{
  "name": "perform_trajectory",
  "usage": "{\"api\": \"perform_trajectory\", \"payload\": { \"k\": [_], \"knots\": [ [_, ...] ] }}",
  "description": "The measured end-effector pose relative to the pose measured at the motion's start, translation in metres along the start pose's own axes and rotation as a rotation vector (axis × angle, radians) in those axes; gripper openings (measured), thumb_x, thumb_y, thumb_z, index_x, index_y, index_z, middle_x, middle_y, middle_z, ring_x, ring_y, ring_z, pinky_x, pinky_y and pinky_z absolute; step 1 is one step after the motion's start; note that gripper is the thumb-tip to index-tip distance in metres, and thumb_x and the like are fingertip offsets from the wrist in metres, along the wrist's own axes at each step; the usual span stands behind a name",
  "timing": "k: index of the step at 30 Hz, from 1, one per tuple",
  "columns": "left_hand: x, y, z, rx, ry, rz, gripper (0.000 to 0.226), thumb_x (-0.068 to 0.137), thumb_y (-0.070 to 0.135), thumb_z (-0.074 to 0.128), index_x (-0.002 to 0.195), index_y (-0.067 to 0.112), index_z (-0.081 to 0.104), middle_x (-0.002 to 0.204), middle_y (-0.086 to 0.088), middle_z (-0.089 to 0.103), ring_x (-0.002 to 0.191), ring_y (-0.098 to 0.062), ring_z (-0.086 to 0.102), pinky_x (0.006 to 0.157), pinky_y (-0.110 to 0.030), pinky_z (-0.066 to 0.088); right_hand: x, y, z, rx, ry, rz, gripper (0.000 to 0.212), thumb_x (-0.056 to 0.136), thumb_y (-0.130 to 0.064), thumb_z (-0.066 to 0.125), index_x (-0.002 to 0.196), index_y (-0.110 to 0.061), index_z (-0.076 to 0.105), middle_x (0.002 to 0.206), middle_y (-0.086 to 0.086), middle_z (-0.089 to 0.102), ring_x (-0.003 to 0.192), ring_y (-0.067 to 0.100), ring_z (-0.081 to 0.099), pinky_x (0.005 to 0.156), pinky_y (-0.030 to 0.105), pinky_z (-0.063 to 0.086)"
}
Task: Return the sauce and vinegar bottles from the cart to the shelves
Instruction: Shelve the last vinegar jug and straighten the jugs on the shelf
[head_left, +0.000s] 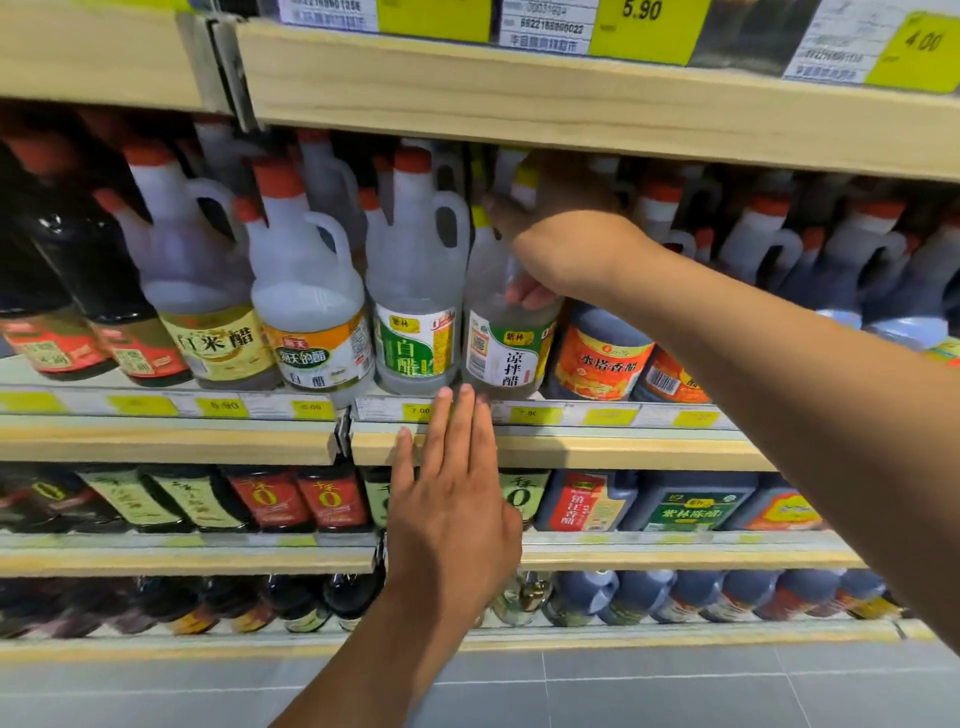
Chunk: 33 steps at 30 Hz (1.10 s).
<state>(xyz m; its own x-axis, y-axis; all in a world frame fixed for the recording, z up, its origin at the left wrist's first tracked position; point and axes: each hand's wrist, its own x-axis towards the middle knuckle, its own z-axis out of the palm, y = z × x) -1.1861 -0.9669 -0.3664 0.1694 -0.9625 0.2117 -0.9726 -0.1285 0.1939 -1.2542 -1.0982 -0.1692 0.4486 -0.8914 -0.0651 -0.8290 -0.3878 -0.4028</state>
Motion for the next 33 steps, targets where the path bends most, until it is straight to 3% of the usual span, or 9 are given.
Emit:
{"api": "perform_trajectory", "payload": {
  "k": [5, 11, 14, 17, 22, 25, 29, 31, 33],
  "knots": [
    [0.0, -0.006, -0.001, 0.01, -0.035, 0.04, 0.094, 0.079, 0.041, 0.055, 0.158, 0.006, 0.019, 0.169, -0.01, 0.011, 0.157, -0.026, 0.002, 0.121, -0.054, 0.026, 0.003, -0.004, 0.0, -0.053, -0.083, 0.029, 0.032, 0.103, -0.01, 0.044, 0.11, 0.001, 0.073, 0.108, 0.01, 0.076, 0.1, 0.022, 0.072, 0.093, 0.03, 0.053],
    [-0.002, -0.01, -0.003, 0.004, -0.058, 0.06, 0.09, 0.087, 0.041, 0.043, 0.16, 0.011, 0.0, 0.169, -0.005, -0.012, 0.154, -0.021, -0.021, 0.125, -0.053, 0.01, 0.014, -0.004, 0.006, -0.167, 0.236, -0.084, 0.042, 0.109, -0.029, 0.032, 0.121, -0.003, 0.064, 0.127, 0.022, 0.061, 0.117, 0.036, 0.059, 0.1, 0.037, 0.046],
    [-0.004, -0.012, -0.009, -0.018, -0.04, 0.079, 0.091, 0.089, 0.042, 0.043, 0.16, 0.012, -0.005, 0.168, -0.004, -0.017, 0.153, -0.02, -0.023, 0.126, -0.051, 0.006, 0.014, 0.001, 0.006, -0.201, 0.266, -0.129, 0.047, 0.11, -0.033, 0.031, 0.101, -0.005, 0.067, 0.109, 0.023, 0.067, 0.103, 0.034, 0.065, 0.094, 0.036, 0.05],
    [-0.004, -0.021, -0.013, -0.052, -0.031, 0.067, 0.092, 0.091, 0.039, 0.043, 0.159, 0.014, -0.014, 0.166, 0.0, -0.025, 0.152, -0.017, -0.027, 0.127, -0.047, 0.0, 0.014, 0.004, 0.006, -0.029, 0.086, -0.038, 0.065, 0.11, -0.037, 0.028, 0.075, -0.004, 0.072, 0.068, 0.007, 0.074, 0.071, 0.016, 0.072, 0.089, 0.029, 0.055],
    [-0.008, -0.04, -0.021, -0.053, -0.027, 0.07, 0.092, 0.094, 0.04, 0.042, 0.158, 0.015, -0.019, 0.165, -0.002, -0.028, 0.151, -0.019, -0.029, 0.127, -0.048, 0.0, 0.007, 0.0, 0.011, 0.197, 0.213, 0.051, 0.066, 0.104, -0.055, 0.033, 0.08, -0.005, 0.069, 0.068, 0.009, 0.075, 0.069, 0.021, 0.074, 0.086, 0.034, 0.057],
    [-0.008, -0.051, -0.022, -0.067, -0.003, 0.067, 0.092, 0.09, 0.041, 0.042, 0.159, 0.014, -0.012, 0.167, -0.002, -0.02, 0.153, -0.019, -0.023, 0.127, -0.046, 0.0, -0.009, -0.013, 0.013, -0.058, 0.47, 0.06, 0.062, 0.101, -0.057, 0.037, 0.085, -0.005, 0.069, 0.089, 0.016, 0.072, 0.092, 0.038, 0.065, 0.085, 0.039, 0.05],
    [-0.01, -0.067, -0.021, -0.072, 0.003, 0.063, 0.089, 0.083, 0.039, 0.044, 0.161, 0.01, 0.01, 0.17, -0.006, 0.006, 0.157, -0.022, -0.004, 0.125, -0.05, 0.015, -0.027, -0.057, 0.029, -0.227, 0.521, -0.067, 0.051, 0.101, -0.044, 0.043, 0.062, -0.013, 0.037, 0.062, 0.008, 0.041, 0.074, 0.034, 0.04, 0.066, 0.036, 0.028],
    [-0.011, -0.073, -0.022, -0.074, 0.003, 0.068, 0.091, 0.081, 0.038, 0.048, 0.16, 0.008, 0.014, 0.169, -0.007, 0.011, 0.157, -0.023, 0.002, 0.124, -0.051, 0.02, -0.018, -0.073, 0.035, -0.133, 0.441, -0.073, 0.05, 0.102, -0.045, 0.042, 0.065, -0.012, 0.047, 0.063, 0.004, 0.052, 0.076, 0.036, 0.05, 0.068, 0.037, 0.038],
    [-0.014, -0.082, -0.022, -0.076, 0.0, 0.078, 0.092, 0.08, 0.036, 0.053, 0.159, 0.007, 0.017, 0.169, -0.007, 0.014, 0.157, -0.023, 0.003, 0.123, -0.051, 0.023, -0.002, -0.081, 0.039, -0.008, 0.289, -0.047, 0.046, 0.104, -0.04, 0.038, 0.089, -0.008, 0.067, 0.081, 0.009, 0.072, 0.087, 0.03, 0.068, 0.082, 0.037, 0.053]
  ]
}}
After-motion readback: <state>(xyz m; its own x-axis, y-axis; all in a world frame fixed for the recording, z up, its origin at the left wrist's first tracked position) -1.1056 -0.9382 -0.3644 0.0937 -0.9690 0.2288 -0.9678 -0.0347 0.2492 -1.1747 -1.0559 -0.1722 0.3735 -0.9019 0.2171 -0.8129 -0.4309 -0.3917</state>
